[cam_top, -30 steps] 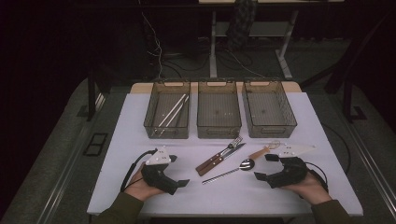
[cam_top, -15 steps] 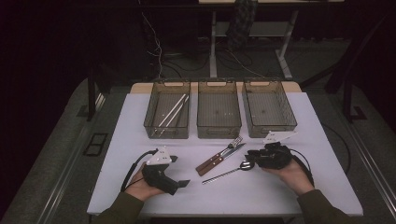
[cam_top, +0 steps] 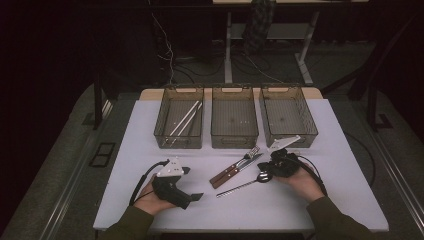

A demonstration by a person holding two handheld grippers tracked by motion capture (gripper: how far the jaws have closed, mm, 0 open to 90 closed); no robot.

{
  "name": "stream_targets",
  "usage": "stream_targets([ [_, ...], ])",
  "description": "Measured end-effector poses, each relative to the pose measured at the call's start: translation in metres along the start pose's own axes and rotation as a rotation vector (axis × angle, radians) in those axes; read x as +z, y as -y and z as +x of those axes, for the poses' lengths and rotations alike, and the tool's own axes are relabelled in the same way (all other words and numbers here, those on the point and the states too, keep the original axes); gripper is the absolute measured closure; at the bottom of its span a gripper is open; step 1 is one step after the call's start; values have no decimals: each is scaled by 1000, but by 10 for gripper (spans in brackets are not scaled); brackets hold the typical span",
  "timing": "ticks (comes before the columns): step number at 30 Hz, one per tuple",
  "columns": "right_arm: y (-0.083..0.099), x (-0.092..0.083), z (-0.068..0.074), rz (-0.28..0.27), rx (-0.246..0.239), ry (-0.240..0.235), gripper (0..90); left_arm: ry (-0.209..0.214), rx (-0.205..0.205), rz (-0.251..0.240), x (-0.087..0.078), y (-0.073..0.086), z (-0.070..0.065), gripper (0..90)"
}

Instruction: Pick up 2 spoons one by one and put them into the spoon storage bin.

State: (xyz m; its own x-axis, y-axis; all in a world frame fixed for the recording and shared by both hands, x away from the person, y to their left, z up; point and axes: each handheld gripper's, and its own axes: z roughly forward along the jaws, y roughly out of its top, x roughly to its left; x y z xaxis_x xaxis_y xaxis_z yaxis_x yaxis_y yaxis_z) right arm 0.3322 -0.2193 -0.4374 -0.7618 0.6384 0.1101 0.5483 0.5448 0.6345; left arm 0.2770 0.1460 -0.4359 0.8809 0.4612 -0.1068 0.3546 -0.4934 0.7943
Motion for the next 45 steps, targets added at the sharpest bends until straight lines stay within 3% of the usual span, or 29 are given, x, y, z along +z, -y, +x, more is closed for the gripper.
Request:
stream_targets([
  [13, 1, 3, 1, 36, -7, 26, 892, 4, 2, 6, 0, 0, 0, 17],
  [37, 17, -13, 13, 113, -37, -14, 892, 10, 10, 13, 0, 0, -2, 17],
  [41, 19, -22, 13, 71, -20, -35, 876, 10, 10, 12, 0, 0, -2, 18],
  [45, 24, -37, 9, 3, 7, -65, 690, 11, 7, 8, 0, 0, -2, 17],
])
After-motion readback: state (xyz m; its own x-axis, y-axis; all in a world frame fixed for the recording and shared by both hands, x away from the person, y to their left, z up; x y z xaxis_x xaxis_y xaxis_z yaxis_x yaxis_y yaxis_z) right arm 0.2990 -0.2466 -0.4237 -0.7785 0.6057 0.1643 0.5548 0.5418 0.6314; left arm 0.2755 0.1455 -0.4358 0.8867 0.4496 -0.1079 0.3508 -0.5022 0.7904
